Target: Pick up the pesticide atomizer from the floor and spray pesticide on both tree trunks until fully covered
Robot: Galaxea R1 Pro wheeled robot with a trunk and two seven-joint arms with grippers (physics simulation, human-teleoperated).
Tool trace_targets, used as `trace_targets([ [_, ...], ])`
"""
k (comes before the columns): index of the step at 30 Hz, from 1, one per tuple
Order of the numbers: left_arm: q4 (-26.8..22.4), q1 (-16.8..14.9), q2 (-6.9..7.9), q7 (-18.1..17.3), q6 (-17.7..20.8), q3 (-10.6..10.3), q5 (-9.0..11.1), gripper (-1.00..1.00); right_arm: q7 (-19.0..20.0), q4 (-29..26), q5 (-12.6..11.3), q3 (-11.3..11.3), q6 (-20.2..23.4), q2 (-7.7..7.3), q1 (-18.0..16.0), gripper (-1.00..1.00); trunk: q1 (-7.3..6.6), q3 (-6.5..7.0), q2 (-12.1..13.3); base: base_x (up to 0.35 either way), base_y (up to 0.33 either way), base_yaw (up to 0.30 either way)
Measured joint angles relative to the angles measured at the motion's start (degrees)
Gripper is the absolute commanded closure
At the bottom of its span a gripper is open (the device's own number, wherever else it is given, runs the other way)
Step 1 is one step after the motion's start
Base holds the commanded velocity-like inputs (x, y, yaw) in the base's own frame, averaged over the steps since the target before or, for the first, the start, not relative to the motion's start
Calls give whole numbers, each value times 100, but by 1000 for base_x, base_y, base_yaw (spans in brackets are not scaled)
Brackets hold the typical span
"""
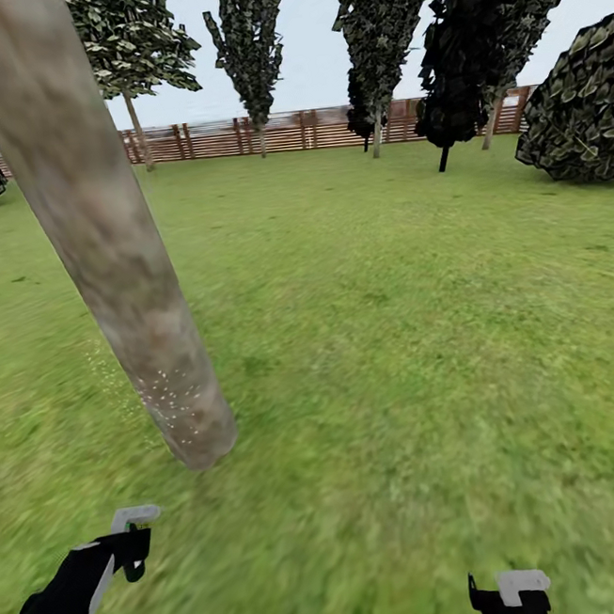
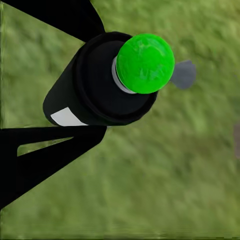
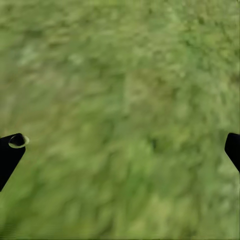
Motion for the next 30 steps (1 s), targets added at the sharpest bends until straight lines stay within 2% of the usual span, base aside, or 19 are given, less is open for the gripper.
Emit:
trace_targets([
  [2,-51,-1,-140,-1,62,-25,-32,100,0,0,0,0,0,-4,0,-100,0,0,0,0,0,45],
  [5,-65,-2,-24,-5,68,17,-37,100,0,0,1,1,1,-16,0,-100,0,0,0,78,0,5],
  [7,-59,-1,2,-2,63,18,-26,100,0,0,1,1,3,-17,0,-100,0,0,0,271,0,1],
  [15,-70,-1,-53,7,55,54,-10,100,0,0,1,2,0,-10,0,-100,0,0,0,275,-111,0],
  [21,-71,-1,-72,8,55,54,1,100,0,0,1,2,3,-9,0,-100,0,0,0,20,-268,9],
  [27,-81,-1,-75,23,45,62,12,100,0,0,1,2,3,-9,0,-100,0,0,0,0,-273,236],
  [30,-80,-1,-138,25,35,53,19,100,0,0,1,1,0,-9,0,-100,0,0,0,0,-273,171],
])
